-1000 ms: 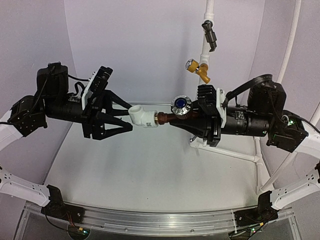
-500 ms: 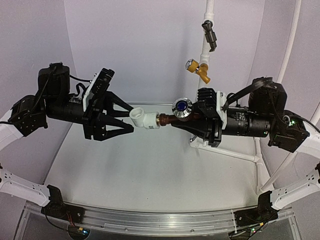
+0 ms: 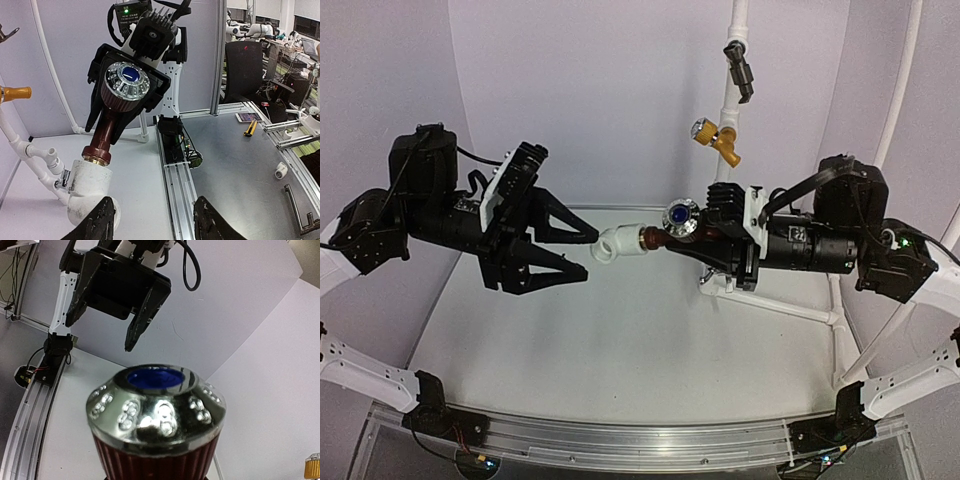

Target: Install the water faucets

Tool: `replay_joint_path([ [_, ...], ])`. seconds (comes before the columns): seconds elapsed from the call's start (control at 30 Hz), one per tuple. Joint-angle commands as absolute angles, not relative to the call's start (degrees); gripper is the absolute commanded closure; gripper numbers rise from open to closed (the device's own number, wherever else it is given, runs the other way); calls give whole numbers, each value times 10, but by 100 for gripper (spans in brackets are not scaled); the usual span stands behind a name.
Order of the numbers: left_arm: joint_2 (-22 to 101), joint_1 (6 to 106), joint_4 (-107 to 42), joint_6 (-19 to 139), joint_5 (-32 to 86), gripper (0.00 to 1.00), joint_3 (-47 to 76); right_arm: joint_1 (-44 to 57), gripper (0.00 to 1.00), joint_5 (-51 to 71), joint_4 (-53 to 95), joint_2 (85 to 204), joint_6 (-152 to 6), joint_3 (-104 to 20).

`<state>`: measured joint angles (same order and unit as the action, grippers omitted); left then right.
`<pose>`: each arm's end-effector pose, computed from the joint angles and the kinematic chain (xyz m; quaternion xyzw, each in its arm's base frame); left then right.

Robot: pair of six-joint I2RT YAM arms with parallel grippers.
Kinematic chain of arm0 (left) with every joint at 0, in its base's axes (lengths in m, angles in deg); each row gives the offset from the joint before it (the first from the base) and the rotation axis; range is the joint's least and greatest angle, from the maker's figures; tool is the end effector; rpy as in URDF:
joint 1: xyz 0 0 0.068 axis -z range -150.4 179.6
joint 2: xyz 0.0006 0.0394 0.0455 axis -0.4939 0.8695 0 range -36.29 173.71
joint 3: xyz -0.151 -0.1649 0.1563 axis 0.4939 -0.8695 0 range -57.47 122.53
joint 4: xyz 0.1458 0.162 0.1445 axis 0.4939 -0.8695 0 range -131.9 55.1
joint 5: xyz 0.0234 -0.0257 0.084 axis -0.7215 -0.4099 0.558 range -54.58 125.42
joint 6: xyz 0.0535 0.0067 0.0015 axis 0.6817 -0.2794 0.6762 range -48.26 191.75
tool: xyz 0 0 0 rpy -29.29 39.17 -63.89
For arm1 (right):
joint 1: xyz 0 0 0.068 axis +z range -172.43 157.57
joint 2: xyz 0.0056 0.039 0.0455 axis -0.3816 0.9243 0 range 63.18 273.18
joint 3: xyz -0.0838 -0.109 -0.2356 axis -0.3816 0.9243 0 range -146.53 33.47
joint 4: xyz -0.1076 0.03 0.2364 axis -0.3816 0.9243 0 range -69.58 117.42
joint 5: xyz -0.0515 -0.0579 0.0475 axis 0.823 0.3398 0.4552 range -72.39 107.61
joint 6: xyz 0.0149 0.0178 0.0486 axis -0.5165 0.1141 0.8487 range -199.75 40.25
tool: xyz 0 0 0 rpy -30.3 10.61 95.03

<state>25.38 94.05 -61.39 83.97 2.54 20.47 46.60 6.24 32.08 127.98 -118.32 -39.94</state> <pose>0.0756 -0.2026 0.4537 0.5989 0.4646 -0.4657 0.4567 0.0827 0.2356 0.4426 -0.6230 0.3714 0.2492 0.6417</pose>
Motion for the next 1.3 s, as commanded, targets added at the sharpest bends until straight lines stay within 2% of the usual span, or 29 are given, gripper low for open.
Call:
replay_joint_path([
  [0.0, 266, 951, -628, 850, 44, 46, 225, 465, 100, 67, 283, 1279, -1232, -440],
  [0.1, 255, 951, -613, 817, 47, 42, 211, 465, 100, 49, 282, 1270, -1314, -441],
  [0.3, 220, 941, -585, 704, 97, 19, 178, 465, 100, 13, 282, 1227, -1487, -405],
  [0.43, 237, 909, -590, 635, 51, 12, 176, 465, 100, -18, 282, 1205, -1591, -373],
  [0.67, 297, 871, -549, 524, -111, 12, 190, 466, 100, -71, 271, 1191, -1685, -346],
  [0.8, 331, 870, -519, 495, -178, 16, 202, 466, 100, -90, 267, 1199, -1699, -349],
  [1.27, 367, 872, -416, 465, -268, 31, 187, 466, 100, -82, 252, 1235, -1639, -377],
])
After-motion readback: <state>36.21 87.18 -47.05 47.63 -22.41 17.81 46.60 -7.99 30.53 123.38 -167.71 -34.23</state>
